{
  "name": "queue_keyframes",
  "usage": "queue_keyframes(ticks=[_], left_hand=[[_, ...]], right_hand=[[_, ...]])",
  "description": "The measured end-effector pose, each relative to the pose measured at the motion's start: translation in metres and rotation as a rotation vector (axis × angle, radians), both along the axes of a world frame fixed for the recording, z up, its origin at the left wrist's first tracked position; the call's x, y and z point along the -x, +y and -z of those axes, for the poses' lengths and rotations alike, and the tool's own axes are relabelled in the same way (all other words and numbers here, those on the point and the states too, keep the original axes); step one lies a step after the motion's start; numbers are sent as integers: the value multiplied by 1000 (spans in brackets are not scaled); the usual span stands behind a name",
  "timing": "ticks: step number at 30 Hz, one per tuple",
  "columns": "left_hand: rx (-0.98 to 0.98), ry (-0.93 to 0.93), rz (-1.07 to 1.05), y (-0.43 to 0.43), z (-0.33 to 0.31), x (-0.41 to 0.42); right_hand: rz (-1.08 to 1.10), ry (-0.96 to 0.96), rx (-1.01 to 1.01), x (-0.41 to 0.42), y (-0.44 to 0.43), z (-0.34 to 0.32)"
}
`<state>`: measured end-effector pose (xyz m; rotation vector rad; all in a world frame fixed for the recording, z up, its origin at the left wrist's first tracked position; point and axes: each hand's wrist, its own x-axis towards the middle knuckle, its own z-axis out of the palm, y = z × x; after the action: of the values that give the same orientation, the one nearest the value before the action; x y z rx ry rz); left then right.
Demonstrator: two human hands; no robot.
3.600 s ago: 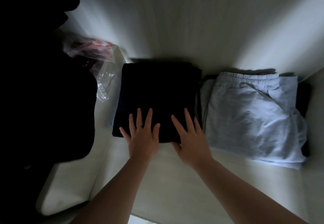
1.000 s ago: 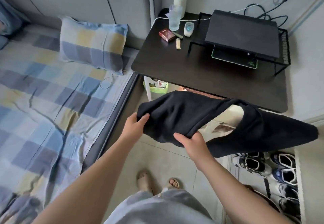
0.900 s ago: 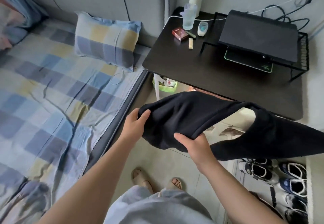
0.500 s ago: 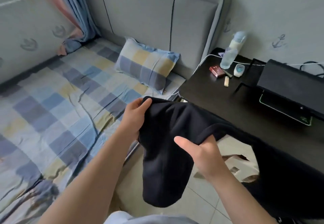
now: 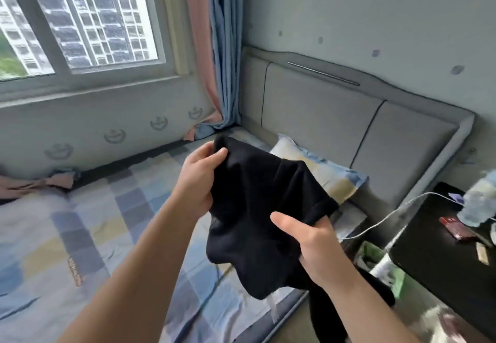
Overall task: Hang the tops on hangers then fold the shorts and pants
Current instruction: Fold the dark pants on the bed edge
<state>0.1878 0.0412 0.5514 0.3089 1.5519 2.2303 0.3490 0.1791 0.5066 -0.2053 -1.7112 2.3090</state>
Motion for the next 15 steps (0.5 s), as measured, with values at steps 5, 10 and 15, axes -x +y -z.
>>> queue_keyframes(ticks=[5, 10, 15], left_hand=[[51, 46, 63, -94, 26, 44], [289, -83, 14, -168, 87, 34], [413, -121, -40, -192, 133, 7]], right_hand=[[-255, 49, 207, 74, -58, -3], [-512, -4, 329, 121, -105, 9], [-629, -110, 262, 160, -124, 43]])
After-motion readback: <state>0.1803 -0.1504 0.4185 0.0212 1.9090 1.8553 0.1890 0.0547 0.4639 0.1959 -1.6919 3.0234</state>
